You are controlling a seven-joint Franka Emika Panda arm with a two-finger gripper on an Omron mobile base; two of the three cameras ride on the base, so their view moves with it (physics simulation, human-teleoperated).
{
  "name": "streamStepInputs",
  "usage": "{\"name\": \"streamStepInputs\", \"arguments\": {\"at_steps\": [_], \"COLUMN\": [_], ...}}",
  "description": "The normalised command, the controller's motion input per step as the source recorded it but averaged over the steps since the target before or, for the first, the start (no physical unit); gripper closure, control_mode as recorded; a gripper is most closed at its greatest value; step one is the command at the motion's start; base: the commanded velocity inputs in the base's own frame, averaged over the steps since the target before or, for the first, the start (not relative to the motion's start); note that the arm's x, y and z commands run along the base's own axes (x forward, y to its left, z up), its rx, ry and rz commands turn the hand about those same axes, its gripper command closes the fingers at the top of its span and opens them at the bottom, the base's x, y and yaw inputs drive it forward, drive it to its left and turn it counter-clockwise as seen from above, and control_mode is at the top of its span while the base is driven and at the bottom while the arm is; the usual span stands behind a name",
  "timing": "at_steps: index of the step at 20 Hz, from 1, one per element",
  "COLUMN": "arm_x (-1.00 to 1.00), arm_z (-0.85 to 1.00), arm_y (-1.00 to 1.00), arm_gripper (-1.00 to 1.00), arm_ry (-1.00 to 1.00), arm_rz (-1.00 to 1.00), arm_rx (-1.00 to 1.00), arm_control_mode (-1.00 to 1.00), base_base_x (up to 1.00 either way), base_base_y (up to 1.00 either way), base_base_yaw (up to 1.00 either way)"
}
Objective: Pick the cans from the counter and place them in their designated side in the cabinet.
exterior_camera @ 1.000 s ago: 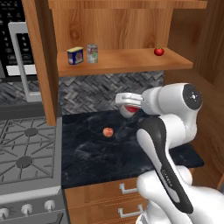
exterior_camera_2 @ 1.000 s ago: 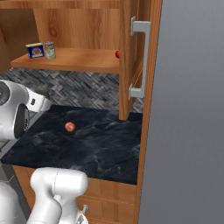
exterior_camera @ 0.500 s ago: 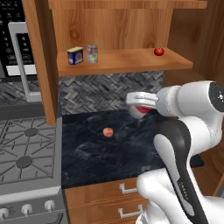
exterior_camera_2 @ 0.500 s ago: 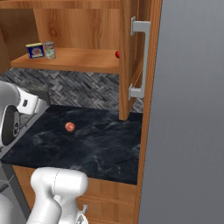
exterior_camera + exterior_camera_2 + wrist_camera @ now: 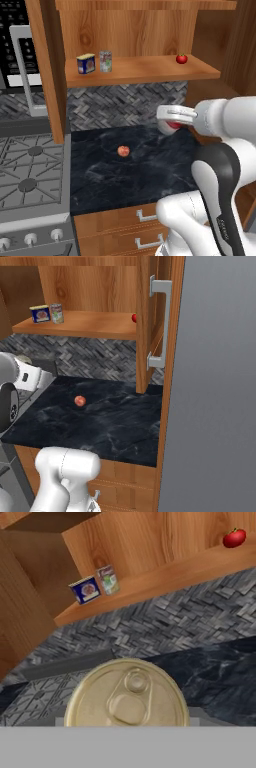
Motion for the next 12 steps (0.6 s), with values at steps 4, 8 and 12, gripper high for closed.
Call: {"name": "streamStepInputs", "arguments": {"at_steps": [4,8,12], "arm_x": [-0.16,-0.22,-0.14], "arm_z": [0.33,0.29,0.26], "arm_y": [-0.11,-0.07,-0.07], "arm_gripper": [1.00,1.00,1.00], "arm_ry": [-0.04,-0.06,-0.10], "arm_rz": [-0.01,-0.02,-0.02], "arm_rx": [0.00,0.00,-0.01], "arm_control_mode": [-1.00,-1.00,-1.00], "base_base_x": [0.00,0.00,0.00], "base_base_y": [0.00,0.00,0.00], "base_base_yaw": [0.00,0.00,0.00]}}
